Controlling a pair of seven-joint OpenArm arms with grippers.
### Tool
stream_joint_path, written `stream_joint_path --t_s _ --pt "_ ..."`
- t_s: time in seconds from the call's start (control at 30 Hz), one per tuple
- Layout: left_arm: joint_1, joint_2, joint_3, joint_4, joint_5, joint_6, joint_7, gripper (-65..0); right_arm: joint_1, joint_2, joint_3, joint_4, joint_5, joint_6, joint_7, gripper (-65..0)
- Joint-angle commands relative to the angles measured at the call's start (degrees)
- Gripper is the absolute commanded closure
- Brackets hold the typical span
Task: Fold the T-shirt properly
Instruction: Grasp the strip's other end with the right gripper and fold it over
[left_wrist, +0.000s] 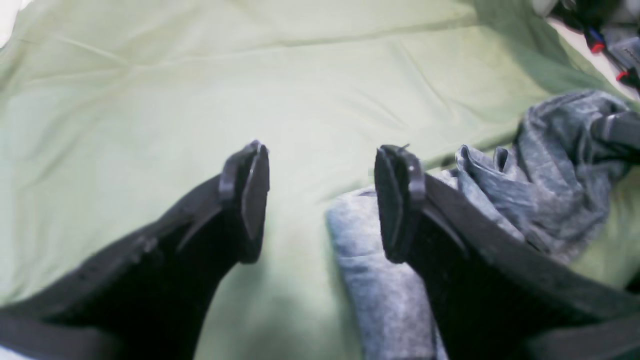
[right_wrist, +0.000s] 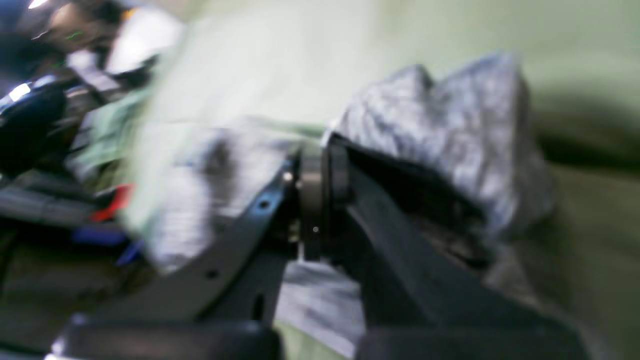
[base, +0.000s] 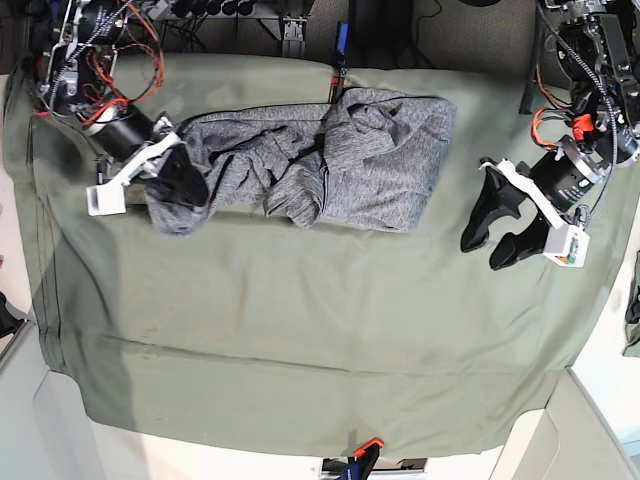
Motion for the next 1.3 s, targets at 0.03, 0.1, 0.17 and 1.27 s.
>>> stream_joint_path --t_s 0.03,0.1,0.17,1.27 --pt "-0.4 -1.7 -1.7 0.9 -2.3 -0.5 0.0 -35.8 0.5 -2.2 -6.2 2.7 0.3 0.7 1.2 0.0" --pt "-0.4 -2.3 -2.6 0.9 -2.7 -0.5 0.7 -35.8 1.1 -4.5 -13.1 3.0 -2.7 0.6 2.2 0.0" --pt "-0.4 -3.2 -2.7 0.9 -2.6 -0.5 0.7 -35.8 2.6 -7.0 -19.5 2.6 -8.0 0.2 3.0 0.0" --pt "-0.4 -4.2 -2.7 0.9 -4.4 -0.5 1.3 -35.8 10.8 -9.8 -43.4 -0.6 -15.3 -0.7 5.4 -34.3"
